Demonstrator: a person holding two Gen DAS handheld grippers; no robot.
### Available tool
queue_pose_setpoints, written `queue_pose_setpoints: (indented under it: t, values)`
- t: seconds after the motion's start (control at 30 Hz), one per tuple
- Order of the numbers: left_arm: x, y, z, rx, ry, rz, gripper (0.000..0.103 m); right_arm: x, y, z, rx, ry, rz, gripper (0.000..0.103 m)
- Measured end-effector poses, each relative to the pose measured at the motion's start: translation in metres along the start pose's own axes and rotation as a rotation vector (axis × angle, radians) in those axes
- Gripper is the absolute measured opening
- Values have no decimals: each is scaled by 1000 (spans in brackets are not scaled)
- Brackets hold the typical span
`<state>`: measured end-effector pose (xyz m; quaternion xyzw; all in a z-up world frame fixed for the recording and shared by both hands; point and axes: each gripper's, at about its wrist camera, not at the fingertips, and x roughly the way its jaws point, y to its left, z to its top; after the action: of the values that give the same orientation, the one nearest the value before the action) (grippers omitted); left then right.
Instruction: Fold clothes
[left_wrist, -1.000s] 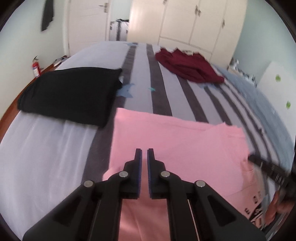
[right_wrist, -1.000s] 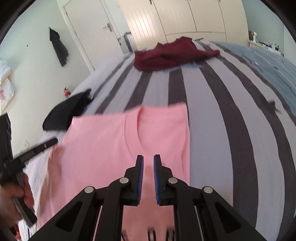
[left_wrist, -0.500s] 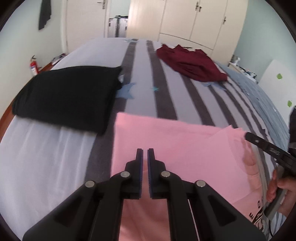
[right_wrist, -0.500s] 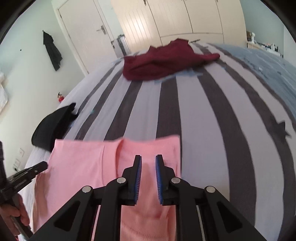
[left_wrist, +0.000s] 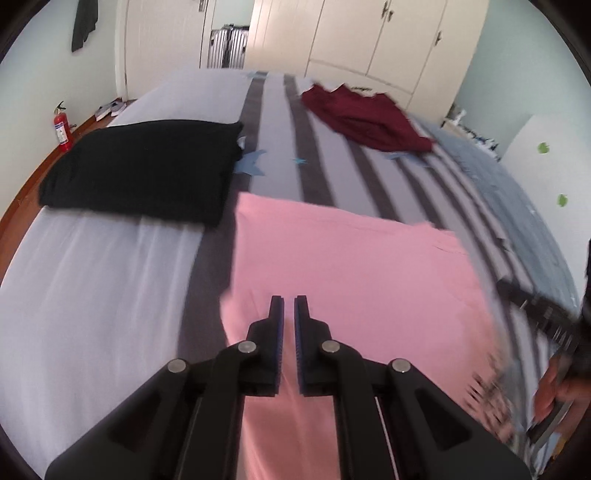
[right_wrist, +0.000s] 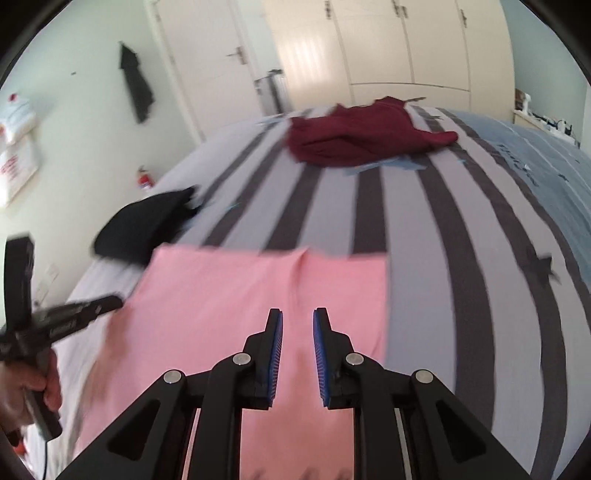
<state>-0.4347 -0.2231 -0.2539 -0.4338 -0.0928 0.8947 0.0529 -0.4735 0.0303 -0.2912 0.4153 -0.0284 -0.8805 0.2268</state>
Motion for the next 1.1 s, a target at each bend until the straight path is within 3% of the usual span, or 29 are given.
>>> queue_pose_setpoints:
  t: [0.27,0.47,0.6,0.77,0.93,1.03,1.1]
  values:
    - [-69,-59,-103,36,33,-113,3,-69,80,-100,-23,63,101,16]
    - [-61,-70,-148,25,83,-156,3,-85,99,-147,-21,68,131,16]
    - [-43,-72,-177,81,101,-117,3,-70,94,-173,-44,106,103,16]
    - [-51,-67,-173,108,94,-114,3,-66,90,-187,-87,112,92,12]
    - [-62,-35,-163,106,62,-11,3,-80,63,-181,-34,105,0,14]
    - [-56,-18,-171,137,74,-23,2,-84,48,-187,-37,106,-32,4]
    - [-57,-20,-166,171,80,-19,2,-87,47,-189,-76,107,-40,4]
